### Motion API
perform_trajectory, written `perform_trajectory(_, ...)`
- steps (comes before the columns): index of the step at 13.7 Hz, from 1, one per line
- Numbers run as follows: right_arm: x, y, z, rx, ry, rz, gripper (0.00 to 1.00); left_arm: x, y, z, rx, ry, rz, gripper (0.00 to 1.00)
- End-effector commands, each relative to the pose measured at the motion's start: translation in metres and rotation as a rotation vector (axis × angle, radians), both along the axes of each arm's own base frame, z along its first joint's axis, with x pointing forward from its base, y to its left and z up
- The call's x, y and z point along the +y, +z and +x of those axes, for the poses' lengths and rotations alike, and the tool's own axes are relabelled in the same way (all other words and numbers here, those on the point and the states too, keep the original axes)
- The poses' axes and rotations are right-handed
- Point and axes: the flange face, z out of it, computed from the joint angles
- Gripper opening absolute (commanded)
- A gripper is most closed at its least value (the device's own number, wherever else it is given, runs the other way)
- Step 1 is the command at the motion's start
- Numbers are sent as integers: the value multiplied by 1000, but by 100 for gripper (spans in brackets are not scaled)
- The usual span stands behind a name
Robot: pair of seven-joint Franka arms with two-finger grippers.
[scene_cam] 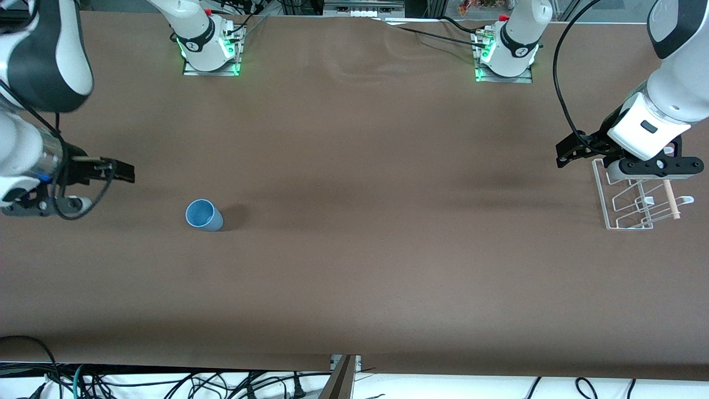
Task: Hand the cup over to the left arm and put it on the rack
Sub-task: 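Lower the open right gripper over the light blue cup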
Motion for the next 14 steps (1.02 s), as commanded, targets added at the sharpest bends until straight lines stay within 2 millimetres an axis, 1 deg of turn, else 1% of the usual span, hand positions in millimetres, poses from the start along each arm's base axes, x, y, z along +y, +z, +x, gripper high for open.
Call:
perform_trajectory(1, 7, -26, 14, -27, -6, 19, 100, -4, 6, 4, -5, -6, -11, 100)
perform_trajectory(2, 8, -37, 15, -36, -3, 20, 100, -5, 6, 4, -7, -9, -12, 100)
perform_trajectory(4, 8, -69, 15, -32, -1, 20, 100, -7, 6, 3, -7, -14, -12, 100)
perform_trajectory(6, 12, -100, 14, -45, -9, 30, 100, -6, 6, 4, -7, -11, -11, 100)
perform_trajectory(10, 24, -159, 3, -48, -8, 55, 100, -5, 7, 4, -8, -12, -15, 100)
perform_trajectory(12, 29, -182, 0, -42, -5, 58, 100, -5, 6, 4, -6, -12, -14, 100)
perform_trajectory(14, 29, -197, -3, -43, -8, 62, 100, -5, 6, 4, -6, -10, -16, 100)
